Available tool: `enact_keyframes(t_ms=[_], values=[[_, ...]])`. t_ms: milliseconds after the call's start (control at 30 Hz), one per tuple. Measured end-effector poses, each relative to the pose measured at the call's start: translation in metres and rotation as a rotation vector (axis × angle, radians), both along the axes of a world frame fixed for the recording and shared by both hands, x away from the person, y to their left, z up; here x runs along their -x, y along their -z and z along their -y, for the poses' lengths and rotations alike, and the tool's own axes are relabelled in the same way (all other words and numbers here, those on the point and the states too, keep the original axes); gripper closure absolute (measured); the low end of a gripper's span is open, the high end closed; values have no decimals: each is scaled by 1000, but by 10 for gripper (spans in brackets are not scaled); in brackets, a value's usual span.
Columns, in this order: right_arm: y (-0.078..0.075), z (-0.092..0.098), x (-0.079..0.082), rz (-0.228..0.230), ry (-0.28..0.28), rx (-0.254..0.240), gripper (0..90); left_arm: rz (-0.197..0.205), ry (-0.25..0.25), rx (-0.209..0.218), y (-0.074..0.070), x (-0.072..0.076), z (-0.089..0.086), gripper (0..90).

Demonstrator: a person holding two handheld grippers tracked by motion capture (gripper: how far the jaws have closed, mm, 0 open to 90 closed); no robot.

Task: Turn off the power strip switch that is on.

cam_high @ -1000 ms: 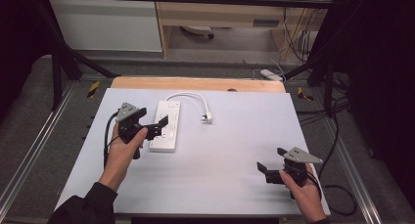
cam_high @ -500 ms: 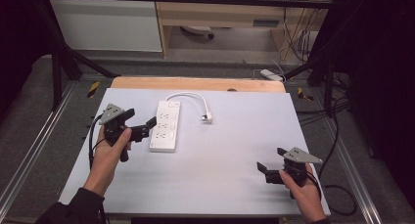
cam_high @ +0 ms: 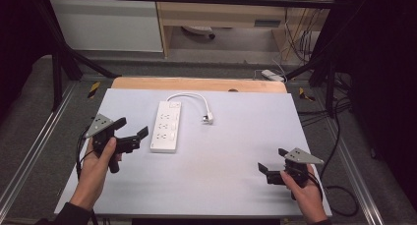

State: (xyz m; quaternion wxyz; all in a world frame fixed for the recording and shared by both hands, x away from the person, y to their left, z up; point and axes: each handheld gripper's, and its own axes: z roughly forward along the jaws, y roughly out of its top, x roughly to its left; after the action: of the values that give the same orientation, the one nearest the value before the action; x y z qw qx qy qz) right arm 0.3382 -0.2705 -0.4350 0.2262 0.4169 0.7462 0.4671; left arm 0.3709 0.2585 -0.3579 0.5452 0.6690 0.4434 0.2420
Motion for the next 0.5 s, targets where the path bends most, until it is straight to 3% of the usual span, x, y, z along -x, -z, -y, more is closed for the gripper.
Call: enact_keyframes(t_ms=[500], values=[[0,-1,0,0,2,3,30,-23,-16,-16,39,49,-16,69]])
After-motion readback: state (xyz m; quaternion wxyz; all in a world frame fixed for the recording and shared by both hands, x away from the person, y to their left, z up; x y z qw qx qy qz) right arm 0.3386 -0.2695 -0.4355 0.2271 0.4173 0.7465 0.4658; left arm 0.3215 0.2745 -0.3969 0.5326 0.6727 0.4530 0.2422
